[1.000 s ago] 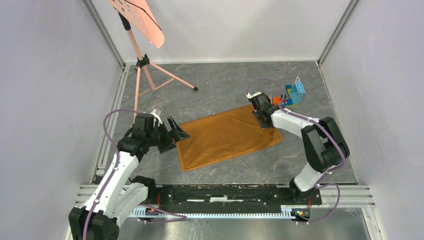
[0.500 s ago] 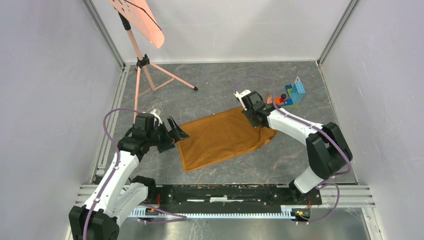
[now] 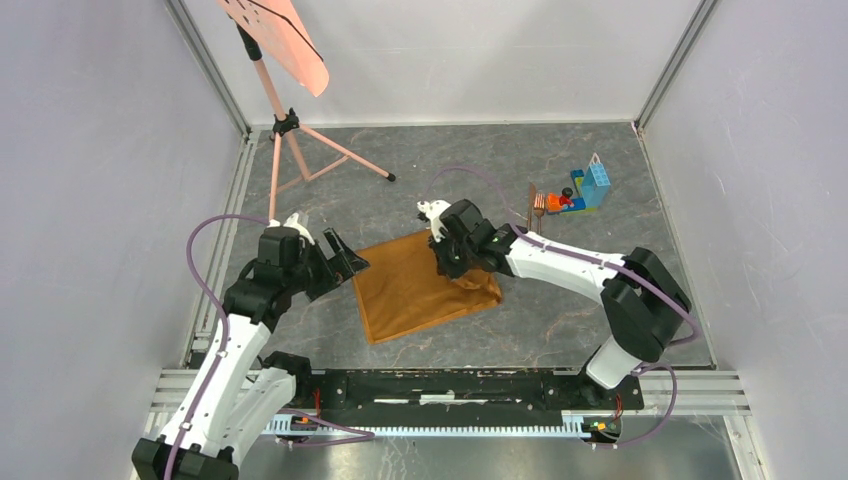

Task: Fold the napkin into a case and place the utensils inside
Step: Fold the rectangle-folded napkin at the center of the board, then smooth out the square-folded napkin at the center of the board.

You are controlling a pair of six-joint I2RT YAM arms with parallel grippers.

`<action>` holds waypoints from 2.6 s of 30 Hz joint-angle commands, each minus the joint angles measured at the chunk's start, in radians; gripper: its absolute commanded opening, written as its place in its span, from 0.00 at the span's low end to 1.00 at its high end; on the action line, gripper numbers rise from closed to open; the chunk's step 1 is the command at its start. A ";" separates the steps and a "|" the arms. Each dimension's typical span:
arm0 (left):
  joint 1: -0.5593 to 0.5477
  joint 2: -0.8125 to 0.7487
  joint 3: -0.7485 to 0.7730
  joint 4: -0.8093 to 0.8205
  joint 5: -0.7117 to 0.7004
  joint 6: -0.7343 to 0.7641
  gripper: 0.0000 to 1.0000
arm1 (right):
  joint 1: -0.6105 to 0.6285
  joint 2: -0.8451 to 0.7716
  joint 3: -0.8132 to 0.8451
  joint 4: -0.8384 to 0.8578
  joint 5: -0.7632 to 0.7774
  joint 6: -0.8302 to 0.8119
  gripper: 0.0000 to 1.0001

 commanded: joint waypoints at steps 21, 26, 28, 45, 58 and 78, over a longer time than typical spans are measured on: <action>-0.003 -0.044 0.007 -0.018 -0.018 -0.006 1.00 | 0.171 0.192 0.186 0.177 -0.157 0.181 0.00; -0.003 -0.045 0.010 -0.028 -0.032 0.001 1.00 | 0.165 0.222 0.232 0.144 -0.217 0.144 0.53; -0.003 -0.046 0.014 -0.037 -0.043 0.006 1.00 | 0.158 0.169 0.204 0.165 -0.240 0.124 0.68; -0.003 -0.004 0.046 -0.025 -0.014 0.011 1.00 | -0.131 0.030 -0.173 0.369 -0.457 0.104 0.80; -0.003 -0.030 0.053 -0.044 -0.017 0.006 1.00 | -0.140 0.164 -0.209 0.514 -0.528 0.161 0.58; -0.003 -0.065 0.068 -0.071 -0.032 0.003 1.00 | -0.002 0.366 0.056 0.910 -0.538 0.565 0.18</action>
